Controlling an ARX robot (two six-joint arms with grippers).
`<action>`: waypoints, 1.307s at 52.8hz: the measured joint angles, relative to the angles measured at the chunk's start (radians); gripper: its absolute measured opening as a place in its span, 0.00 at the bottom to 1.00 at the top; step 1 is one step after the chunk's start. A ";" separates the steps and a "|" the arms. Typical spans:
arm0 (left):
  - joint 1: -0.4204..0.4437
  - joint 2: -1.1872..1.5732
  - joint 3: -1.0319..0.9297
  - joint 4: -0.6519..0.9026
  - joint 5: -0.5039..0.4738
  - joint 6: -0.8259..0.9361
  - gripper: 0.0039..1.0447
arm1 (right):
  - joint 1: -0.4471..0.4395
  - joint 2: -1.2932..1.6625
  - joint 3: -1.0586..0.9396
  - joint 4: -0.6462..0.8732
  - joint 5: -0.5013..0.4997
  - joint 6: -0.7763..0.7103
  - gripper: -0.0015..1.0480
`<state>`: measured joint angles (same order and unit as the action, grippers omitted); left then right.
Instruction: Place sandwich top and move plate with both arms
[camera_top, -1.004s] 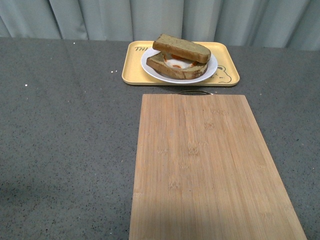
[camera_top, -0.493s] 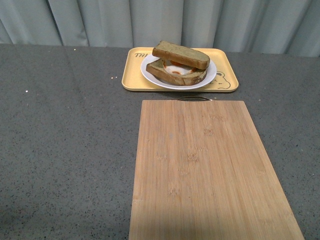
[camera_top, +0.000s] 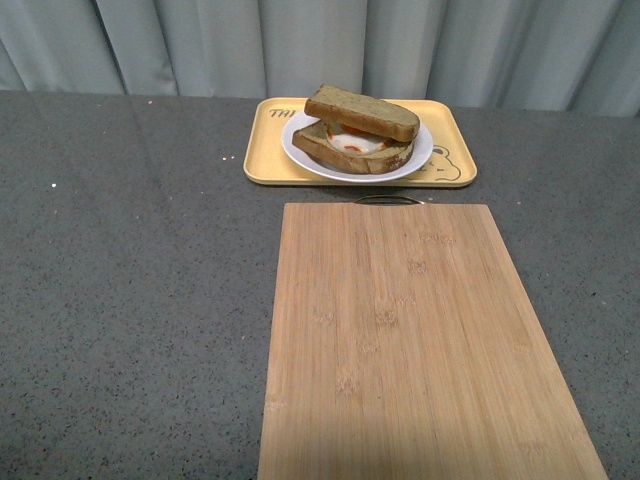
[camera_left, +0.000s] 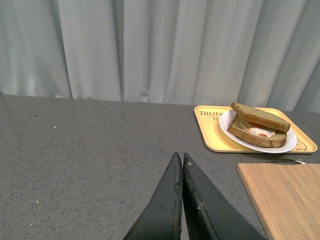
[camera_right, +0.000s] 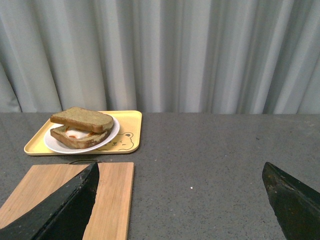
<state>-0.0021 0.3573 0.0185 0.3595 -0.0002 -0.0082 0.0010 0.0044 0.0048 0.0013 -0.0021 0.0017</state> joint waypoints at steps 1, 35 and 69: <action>0.000 -0.005 0.000 -0.004 0.000 0.000 0.03 | 0.000 0.000 0.000 0.000 0.000 0.000 0.91; 0.000 -0.277 0.000 -0.308 0.001 0.000 0.03 | 0.000 0.000 0.000 0.000 0.000 0.000 0.91; 0.000 -0.353 0.000 -0.357 0.000 0.000 0.78 | 0.000 0.000 0.000 0.000 0.000 0.000 0.91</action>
<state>-0.0021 0.0044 0.0189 0.0025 0.0002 -0.0082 0.0010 0.0044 0.0048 0.0013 -0.0021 0.0017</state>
